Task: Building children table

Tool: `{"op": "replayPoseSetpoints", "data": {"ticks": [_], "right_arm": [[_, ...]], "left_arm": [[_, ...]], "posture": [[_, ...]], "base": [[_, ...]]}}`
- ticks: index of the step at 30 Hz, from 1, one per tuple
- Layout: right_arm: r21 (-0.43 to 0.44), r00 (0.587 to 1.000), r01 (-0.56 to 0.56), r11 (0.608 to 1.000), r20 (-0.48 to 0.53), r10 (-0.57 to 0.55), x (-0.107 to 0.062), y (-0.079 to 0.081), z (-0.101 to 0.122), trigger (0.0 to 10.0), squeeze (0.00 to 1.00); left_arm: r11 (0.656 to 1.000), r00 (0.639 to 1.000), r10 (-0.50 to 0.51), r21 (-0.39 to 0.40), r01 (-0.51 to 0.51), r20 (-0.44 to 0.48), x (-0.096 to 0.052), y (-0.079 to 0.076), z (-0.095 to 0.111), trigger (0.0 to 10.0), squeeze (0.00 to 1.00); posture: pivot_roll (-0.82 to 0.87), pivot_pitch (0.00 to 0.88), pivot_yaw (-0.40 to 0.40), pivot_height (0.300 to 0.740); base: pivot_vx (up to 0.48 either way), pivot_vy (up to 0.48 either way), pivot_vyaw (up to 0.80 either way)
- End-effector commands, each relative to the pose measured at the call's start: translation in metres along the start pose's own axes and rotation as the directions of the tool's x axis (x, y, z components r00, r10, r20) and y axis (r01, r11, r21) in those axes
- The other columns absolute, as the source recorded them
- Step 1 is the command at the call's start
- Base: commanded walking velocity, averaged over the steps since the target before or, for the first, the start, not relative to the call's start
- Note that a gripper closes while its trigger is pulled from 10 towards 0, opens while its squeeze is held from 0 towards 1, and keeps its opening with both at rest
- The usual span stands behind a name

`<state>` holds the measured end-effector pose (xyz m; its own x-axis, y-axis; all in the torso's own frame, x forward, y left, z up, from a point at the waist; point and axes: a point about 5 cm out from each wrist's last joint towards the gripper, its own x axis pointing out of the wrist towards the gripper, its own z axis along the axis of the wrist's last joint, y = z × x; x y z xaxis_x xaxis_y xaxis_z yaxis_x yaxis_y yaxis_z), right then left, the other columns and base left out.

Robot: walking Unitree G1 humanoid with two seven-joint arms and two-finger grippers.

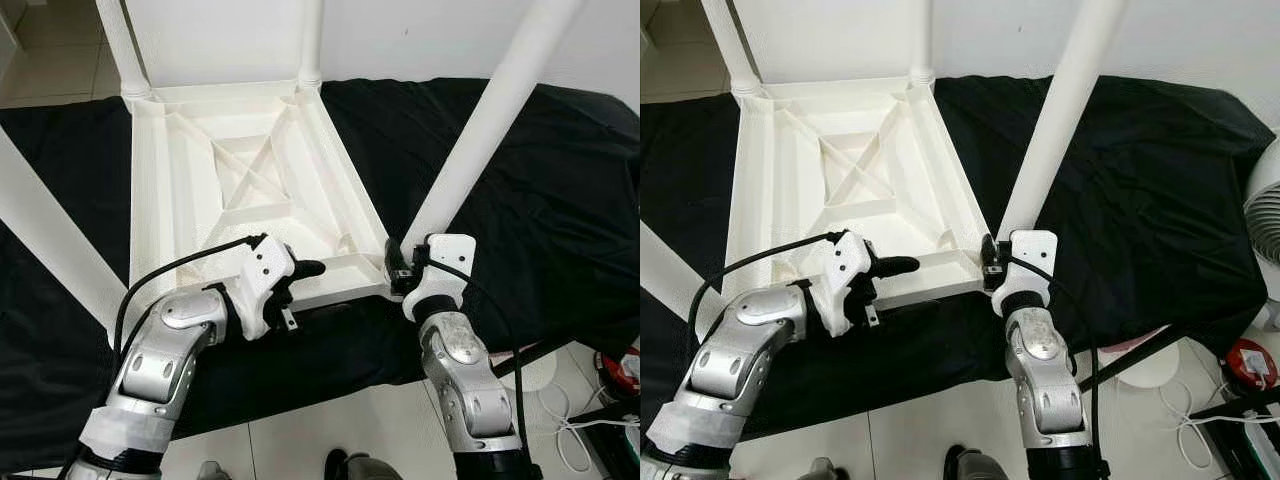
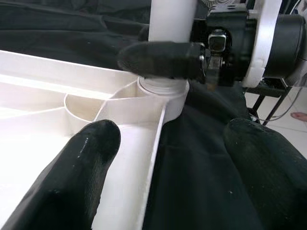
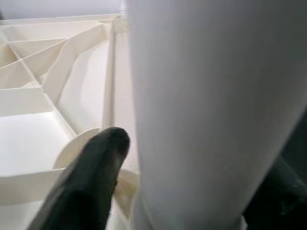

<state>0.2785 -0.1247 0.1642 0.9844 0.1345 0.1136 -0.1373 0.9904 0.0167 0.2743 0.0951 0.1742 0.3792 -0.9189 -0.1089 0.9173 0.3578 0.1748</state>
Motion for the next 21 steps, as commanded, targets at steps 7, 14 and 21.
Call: {"op": "replayPoseSetpoints", "data": {"ticks": [7,14,21], "right_arm": [[-0.043,0.978,-0.210,0.977,0.005,0.210,-0.009,-0.021,0.005,10.0,0.58],[-0.087,0.935,-0.354,0.931,0.000,0.356,-0.009,-0.039,0.012,10.0,0.00],[-0.144,0.866,-0.498,0.855,-0.044,0.497,0.000,-0.050,0.011,10.0,0.00]], "left_arm": [[0.995,0.995,0.104,-0.008,-0.104,0.000,0.000,0.003,-0.002,10.0,0.00],[0.994,0.994,0.105,-0.012,-0.105,0.000,0.000,0.003,-0.002,10.0,0.00],[0.996,0.997,0.083,-0.020,-0.083,0.005,0.004,-0.003,-0.003,10.0,0.00]], "posture": [[0.01,0.120,-0.038,0.740],[0.01,0.121,-0.039,0.740],[0.02,0.118,-0.035,0.740]], "base": [[0.000,0.000,0.00],[0.000,0.000,0.00],[0.000,0.000,0.00]]}}
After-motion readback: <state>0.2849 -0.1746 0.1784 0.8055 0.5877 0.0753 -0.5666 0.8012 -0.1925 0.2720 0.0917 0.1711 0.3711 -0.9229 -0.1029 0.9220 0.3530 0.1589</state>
